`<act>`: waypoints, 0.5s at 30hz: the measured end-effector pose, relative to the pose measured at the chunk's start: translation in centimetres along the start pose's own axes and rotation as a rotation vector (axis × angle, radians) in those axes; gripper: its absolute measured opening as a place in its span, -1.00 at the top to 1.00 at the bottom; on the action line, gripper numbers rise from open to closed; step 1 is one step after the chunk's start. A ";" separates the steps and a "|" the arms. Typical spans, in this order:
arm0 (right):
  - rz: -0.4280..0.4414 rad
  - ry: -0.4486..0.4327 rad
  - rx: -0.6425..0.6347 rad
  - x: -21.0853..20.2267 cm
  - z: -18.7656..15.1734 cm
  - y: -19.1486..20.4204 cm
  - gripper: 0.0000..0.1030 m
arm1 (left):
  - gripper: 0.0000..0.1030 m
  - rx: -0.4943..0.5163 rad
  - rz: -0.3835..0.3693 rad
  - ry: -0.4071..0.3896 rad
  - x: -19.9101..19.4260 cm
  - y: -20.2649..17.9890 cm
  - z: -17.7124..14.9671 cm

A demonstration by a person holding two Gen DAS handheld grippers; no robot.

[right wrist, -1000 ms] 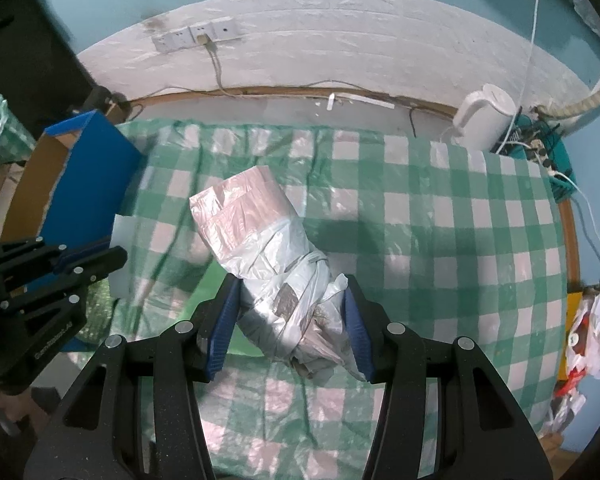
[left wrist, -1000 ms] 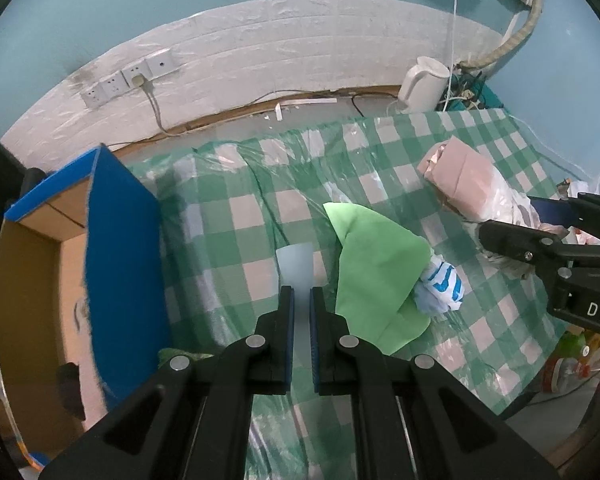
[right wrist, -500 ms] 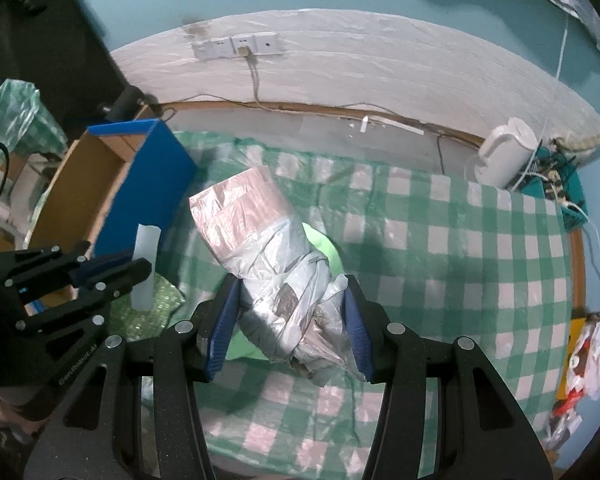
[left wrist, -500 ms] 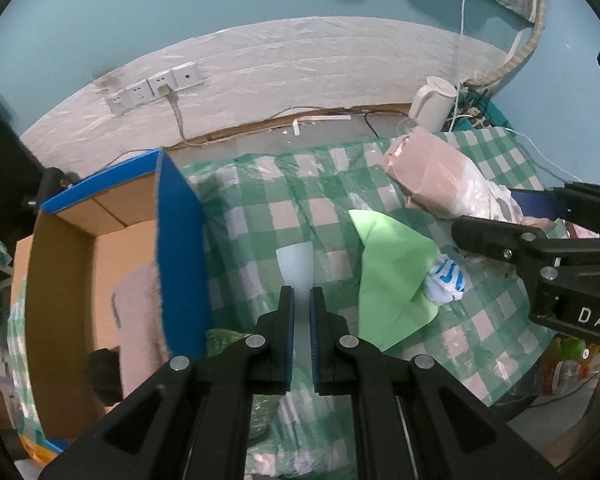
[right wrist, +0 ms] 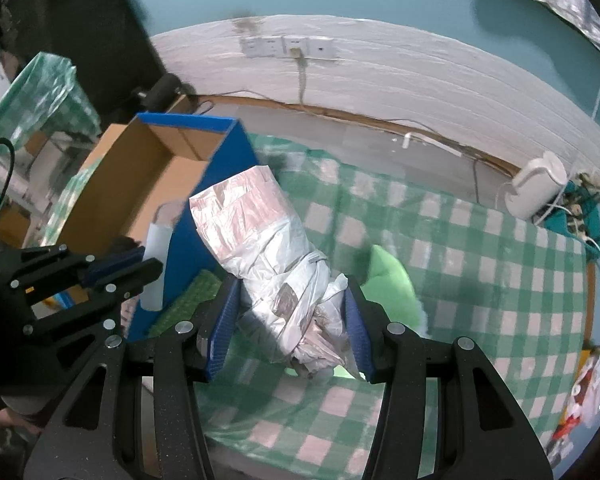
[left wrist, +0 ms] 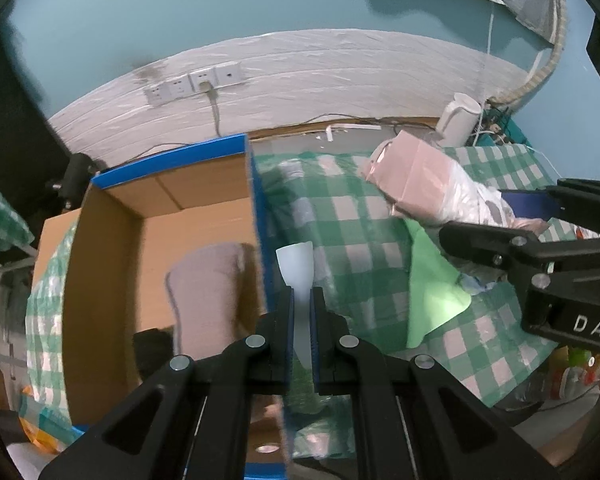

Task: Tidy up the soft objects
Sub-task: 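Lift the white bundle and foam tube and carry both over the box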

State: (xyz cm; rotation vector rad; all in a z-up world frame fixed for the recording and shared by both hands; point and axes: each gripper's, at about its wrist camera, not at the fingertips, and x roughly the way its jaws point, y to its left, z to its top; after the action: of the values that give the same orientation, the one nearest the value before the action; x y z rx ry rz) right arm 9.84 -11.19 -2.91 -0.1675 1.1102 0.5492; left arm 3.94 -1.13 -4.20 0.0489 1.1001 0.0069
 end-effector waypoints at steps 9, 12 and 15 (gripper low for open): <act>0.036 0.011 -0.074 1.2 2.0 5.4 0.02 | 0.86 -0.050 0.031 -0.014 -0.6 3.8 -1.1; 0.050 0.019 -0.099 1.7 2.6 7.1 0.02 | 0.86 -0.077 0.034 -0.009 -0.5 5.5 -1.7; 0.060 0.027 -0.123 2.3 3.0 8.8 0.02 | 0.86 -0.102 0.032 -0.005 -0.6 7.1 -2.1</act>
State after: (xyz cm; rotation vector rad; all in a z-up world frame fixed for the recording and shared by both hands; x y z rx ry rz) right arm 8.58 -1.69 -2.33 -0.2493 1.1111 0.6710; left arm 1.97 5.99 -4.33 -0.0247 1.0929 0.0916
